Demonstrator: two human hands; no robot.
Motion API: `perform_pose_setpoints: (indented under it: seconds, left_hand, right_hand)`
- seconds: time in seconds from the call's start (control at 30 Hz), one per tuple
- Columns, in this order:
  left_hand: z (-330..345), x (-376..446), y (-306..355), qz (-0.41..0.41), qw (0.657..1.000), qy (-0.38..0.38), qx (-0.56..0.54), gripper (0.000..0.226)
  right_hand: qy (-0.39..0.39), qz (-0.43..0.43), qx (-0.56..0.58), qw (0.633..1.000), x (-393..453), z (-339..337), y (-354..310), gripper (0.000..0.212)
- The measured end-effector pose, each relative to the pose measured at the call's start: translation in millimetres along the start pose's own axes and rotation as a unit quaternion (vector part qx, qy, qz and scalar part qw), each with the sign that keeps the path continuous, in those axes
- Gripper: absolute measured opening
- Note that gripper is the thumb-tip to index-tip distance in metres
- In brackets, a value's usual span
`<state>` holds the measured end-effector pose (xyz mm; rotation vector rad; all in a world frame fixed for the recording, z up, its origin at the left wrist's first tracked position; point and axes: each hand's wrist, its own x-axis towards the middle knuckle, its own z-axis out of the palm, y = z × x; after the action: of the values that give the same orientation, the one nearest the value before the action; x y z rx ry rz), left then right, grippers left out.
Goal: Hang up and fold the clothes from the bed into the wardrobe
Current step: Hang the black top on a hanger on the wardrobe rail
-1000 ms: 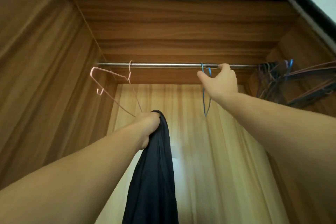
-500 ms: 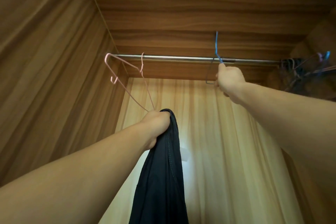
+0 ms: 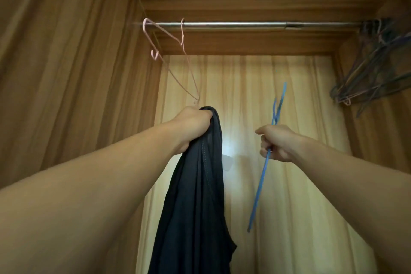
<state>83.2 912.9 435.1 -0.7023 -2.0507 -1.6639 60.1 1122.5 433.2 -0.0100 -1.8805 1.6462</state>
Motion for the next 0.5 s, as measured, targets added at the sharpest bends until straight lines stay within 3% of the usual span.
perform_pose_setpoints:
  seconds: [0.1,0.23,0.4,0.5]
  left_hand:
    - [-7.2,-14.7,-10.5,0.008,0.999,-0.031,0.040,0.024]
    - [-10.9,-25.9,-39.3,0.006,0.996,-0.061,0.067,0.020]
    - [-3.3,-52.1,-71.1,0.013,0.994,-0.085,0.067,0.022]
    - [-7.0,-82.7,-68.3,0.033,0.993,-0.097,0.053,0.032]
  right_hand:
    - [0.006,0.016,-0.026,1.000,-25.1,12.8,30.0,0.029]
    - [-0.038,0.032,-0.021,0.999,-77.3,32.1,52.4,0.041]
    - [-0.171,0.045,0.023,0.984,-155.3,55.3,56.7,0.031]
    - [-0.169,0.057,0.016,0.984,-185.6,59.1,69.8,0.037]
